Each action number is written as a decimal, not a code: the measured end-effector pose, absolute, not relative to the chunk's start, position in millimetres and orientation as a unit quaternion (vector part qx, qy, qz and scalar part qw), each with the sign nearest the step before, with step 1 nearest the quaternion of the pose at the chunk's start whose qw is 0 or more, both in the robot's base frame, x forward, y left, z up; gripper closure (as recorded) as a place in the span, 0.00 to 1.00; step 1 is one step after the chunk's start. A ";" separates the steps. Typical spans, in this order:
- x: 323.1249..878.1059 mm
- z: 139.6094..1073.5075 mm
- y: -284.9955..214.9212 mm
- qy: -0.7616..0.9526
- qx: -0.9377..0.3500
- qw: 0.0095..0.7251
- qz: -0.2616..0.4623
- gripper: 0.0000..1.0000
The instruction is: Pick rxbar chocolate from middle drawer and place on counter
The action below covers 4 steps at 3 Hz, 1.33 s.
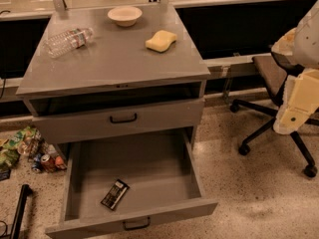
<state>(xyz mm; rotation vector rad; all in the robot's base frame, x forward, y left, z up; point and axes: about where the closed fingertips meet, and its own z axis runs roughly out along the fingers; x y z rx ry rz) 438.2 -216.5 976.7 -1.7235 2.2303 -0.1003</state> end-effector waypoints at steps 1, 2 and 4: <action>439.0 974.7 -215.3 0.779 -0.605 0.162 -0.033 0.00; 450.9 942.1 -195.5 0.757 -0.626 0.187 0.001 0.00; 479.2 823.7 -108.7 0.659 -0.710 0.240 0.056 0.00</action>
Offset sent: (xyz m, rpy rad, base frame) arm 0.0314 0.0512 -0.0912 0.2044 0.0071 0.1981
